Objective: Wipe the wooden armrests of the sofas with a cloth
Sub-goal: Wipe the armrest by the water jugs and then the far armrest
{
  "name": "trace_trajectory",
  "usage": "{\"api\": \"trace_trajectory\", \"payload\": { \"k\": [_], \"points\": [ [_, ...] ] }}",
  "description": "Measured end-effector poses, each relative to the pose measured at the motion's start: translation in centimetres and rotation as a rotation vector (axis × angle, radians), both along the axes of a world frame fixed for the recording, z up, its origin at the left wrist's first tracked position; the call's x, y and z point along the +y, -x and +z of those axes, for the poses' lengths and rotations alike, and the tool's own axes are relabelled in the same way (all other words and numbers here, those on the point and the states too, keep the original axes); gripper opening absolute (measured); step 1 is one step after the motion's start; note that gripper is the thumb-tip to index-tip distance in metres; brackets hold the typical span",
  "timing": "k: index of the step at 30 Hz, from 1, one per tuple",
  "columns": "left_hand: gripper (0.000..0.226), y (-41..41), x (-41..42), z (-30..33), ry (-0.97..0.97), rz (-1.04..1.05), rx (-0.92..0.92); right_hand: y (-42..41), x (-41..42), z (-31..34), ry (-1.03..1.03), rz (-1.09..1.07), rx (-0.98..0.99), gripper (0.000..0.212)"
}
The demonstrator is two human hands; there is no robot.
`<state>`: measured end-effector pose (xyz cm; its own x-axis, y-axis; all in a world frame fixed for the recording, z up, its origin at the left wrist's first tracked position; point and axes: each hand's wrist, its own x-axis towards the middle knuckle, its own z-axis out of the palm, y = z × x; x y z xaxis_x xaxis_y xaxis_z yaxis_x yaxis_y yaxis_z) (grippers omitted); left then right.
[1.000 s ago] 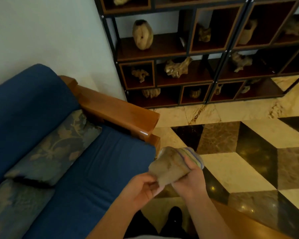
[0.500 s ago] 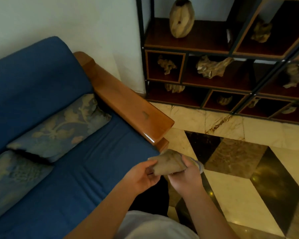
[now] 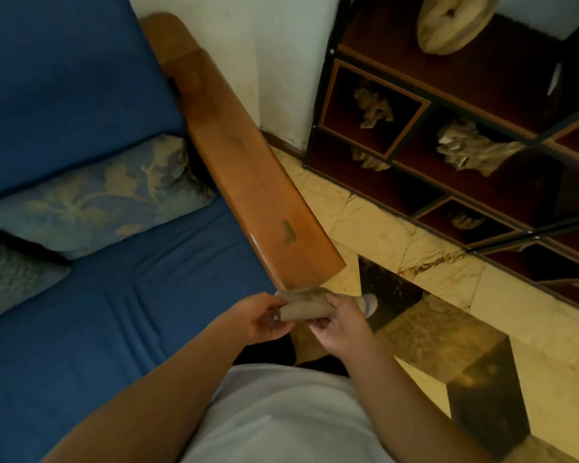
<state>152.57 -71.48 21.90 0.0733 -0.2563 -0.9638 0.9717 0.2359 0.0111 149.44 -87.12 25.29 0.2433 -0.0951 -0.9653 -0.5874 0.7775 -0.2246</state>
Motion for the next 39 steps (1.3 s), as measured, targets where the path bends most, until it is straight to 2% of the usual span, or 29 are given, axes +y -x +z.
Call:
{"api": "trace_trajectory", "payload": {
  "k": [4, 10, 14, 19, 22, 26, 30, 33, 39],
  "points": [
    [0.023, -2.2, -0.7, -1.2, -0.045, 0.107, 0.012, -3.9, -0.3, -1.2, -0.023, 0.066, 0.018, 0.043],
    [0.016, -5.0, -2.5, -2.7, -0.134, 0.301, 0.026, -10.0, -1.6, -4.3, -0.035, 0.262, 0.083, 0.047],
    [0.030, -7.7, -4.1, -5.0, -0.217, 0.511, 0.037, -15.0, -2.5, -8.0, -0.093, 0.408, 0.150, 0.048],
    [0.037, -10.8, -6.7, -6.8, -0.197, 0.864, 0.089, -19.0, -3.1, -10.1, -0.093, 0.612, 0.238, 0.030],
    [0.042, -12.5, -7.2, -7.6, -0.201, 0.926, 0.091, -19.8, -3.3, -11.0, -0.074, 0.734, 0.241, 0.026],
    [0.038, -13.9, -6.7, -8.5, -0.249, 0.859, 0.089, -21.6, -2.5, -12.1, -0.015, 0.806, 0.243, 0.024],
    [0.030, -15.2, -5.0, -8.5, -0.324, 0.645, 0.037, -23.6, -0.5, -12.5, 0.058, 0.796, 0.245, 0.038],
    [0.035, -15.9, -2.8, -8.7, -0.501, 0.435, -0.048, -25.6, 0.9, -12.6, 0.101, 0.752, 0.228, 0.043],
    [0.017, -18.8, 1.3, -8.8, -0.803, 0.157, -0.271, -30.3, 4.2, -12.8, 0.236, 0.745, 0.113, 0.052]
  ]
}}
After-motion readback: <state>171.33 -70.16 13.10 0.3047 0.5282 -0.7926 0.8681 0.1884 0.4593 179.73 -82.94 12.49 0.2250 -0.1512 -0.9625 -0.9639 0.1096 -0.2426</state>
